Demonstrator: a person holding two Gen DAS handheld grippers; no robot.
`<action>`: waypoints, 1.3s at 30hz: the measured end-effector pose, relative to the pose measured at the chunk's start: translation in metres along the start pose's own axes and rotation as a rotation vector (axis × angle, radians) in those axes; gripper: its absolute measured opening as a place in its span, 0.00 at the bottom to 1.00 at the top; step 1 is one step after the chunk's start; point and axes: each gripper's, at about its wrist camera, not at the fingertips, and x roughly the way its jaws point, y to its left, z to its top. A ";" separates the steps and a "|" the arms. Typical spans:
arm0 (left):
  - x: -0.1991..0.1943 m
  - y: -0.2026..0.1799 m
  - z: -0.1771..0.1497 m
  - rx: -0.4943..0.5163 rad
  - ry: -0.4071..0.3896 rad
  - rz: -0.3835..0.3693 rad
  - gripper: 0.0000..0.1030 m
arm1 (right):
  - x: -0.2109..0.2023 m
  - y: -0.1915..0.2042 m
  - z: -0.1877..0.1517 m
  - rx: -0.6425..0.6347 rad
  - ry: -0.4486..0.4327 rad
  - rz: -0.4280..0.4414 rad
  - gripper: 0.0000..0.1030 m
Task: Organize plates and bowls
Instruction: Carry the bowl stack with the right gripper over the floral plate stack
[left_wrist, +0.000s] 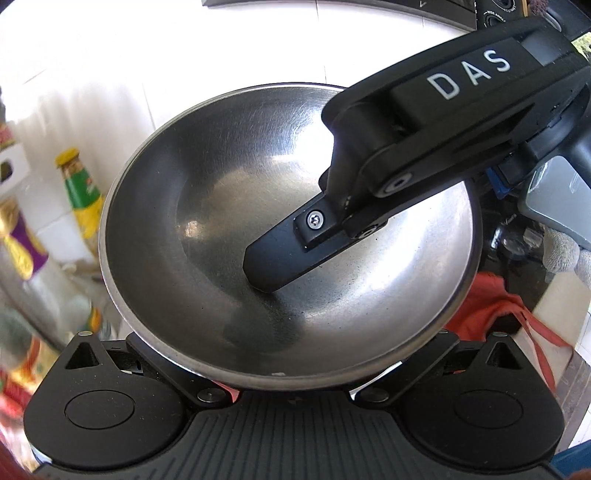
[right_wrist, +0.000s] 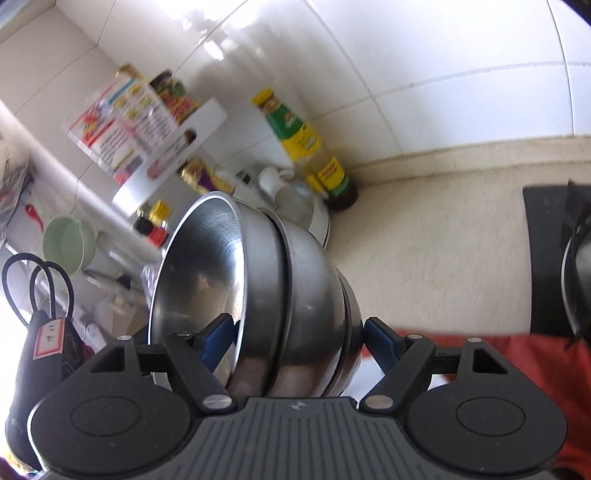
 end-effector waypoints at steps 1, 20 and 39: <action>-0.002 -0.005 -0.005 -0.008 0.008 0.002 0.99 | 0.000 -0.001 -0.006 -0.001 0.011 0.003 0.73; 0.021 -0.064 -0.078 -0.088 0.162 -0.036 1.00 | 0.036 -0.052 -0.086 0.095 0.106 -0.030 0.73; 0.041 -0.041 -0.108 -0.060 0.208 -0.043 1.00 | 0.045 -0.073 -0.101 0.102 0.112 -0.020 0.71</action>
